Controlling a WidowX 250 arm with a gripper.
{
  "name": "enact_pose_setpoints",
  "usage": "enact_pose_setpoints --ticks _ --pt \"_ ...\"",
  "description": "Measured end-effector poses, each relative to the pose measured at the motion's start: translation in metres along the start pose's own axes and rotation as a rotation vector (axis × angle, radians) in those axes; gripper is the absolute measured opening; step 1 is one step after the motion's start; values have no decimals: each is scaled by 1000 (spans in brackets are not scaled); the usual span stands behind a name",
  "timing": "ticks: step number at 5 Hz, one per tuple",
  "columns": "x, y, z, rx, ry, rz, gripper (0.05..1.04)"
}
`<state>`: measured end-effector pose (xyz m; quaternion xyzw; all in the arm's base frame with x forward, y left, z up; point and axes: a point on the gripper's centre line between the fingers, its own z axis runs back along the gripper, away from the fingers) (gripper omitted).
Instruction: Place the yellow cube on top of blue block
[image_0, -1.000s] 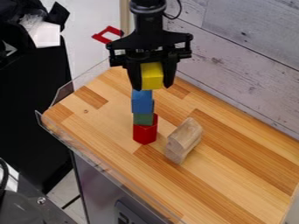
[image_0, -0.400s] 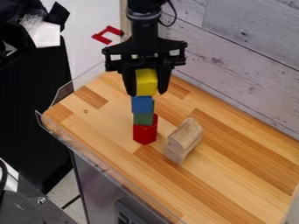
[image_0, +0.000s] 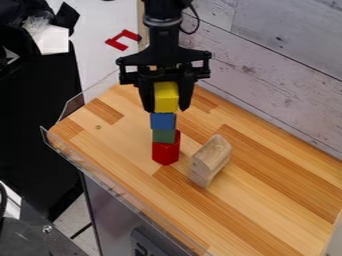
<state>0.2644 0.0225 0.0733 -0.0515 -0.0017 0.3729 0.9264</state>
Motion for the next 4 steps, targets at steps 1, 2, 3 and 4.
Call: enact_pose_setpoints --ticks 1,2,3,4 --pt "2 1 0 -3 -3 -2 587" --pt "4 1 0 -6 0 -1 639" --pt "4 1 -3 -18 23 23 933" --pt "5 1 -2 -20 22 29 1001"
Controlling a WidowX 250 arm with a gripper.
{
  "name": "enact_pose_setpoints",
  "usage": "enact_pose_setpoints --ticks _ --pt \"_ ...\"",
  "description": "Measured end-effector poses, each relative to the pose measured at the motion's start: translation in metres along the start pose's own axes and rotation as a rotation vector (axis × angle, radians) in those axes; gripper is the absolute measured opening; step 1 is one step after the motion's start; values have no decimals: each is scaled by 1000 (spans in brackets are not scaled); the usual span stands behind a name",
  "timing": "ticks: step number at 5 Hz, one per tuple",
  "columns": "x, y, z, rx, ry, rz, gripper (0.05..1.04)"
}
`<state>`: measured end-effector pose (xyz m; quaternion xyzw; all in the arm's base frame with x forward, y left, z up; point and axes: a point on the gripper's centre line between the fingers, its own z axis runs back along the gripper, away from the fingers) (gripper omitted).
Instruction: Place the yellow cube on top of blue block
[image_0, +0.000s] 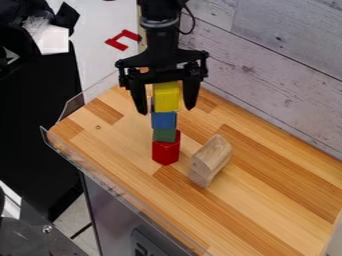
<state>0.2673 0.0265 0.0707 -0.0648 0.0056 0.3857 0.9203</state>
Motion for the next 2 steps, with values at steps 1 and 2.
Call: enact_pose_setpoints --ticks 1,2 --pt "0 0 1 1 -2 4 999" --pt "-1 -8 22 0 -72 1 999"
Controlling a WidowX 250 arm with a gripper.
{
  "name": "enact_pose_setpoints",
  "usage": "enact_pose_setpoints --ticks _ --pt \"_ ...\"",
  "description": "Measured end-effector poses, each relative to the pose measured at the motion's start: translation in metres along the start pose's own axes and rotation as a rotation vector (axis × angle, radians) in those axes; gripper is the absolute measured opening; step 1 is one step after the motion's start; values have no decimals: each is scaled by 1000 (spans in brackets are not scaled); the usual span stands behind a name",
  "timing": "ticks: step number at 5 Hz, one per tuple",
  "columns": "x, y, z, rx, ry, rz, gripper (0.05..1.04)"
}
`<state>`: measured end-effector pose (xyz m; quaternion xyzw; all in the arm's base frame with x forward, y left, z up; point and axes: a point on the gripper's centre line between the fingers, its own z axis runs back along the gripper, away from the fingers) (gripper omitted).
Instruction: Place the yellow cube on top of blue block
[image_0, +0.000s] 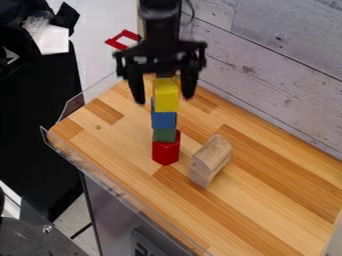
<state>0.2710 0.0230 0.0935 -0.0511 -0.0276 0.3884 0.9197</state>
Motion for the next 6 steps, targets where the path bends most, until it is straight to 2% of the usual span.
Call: enact_pose_setpoints --ticks 1,2,3,4,5,6 --pt "-8 -13 19 38 -22 -21 998" --pt "-14 -34 35 122 -26 -121 999" --pt "-27 -52 34 149 0 -253 999" --pt "-43 -72 26 137 41 -385 999" --pt "-55 -92 5 153 79 -469 998" --pt "-70 -107 -7 168 96 -548 999"
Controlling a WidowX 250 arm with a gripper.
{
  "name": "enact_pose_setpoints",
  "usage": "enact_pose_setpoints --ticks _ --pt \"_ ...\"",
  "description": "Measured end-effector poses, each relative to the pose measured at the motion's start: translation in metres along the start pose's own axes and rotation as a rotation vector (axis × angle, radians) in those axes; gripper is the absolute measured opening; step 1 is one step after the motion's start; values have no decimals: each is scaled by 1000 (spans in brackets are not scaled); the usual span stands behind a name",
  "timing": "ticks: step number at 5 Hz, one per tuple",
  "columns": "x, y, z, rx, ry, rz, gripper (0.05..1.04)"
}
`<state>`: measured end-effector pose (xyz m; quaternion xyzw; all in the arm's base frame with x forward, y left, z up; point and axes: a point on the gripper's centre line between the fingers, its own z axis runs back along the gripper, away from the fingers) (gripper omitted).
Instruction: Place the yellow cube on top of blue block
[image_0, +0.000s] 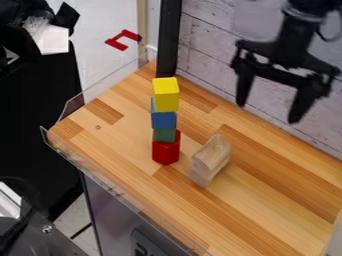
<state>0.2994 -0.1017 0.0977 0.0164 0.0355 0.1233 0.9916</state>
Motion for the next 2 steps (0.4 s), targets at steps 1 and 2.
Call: enact_pose_setpoints --ticks 1,2 --pt "0 -12 -8 -16 -4 -61 999" --pt "0 -14 -11 -22 5 -69 999"
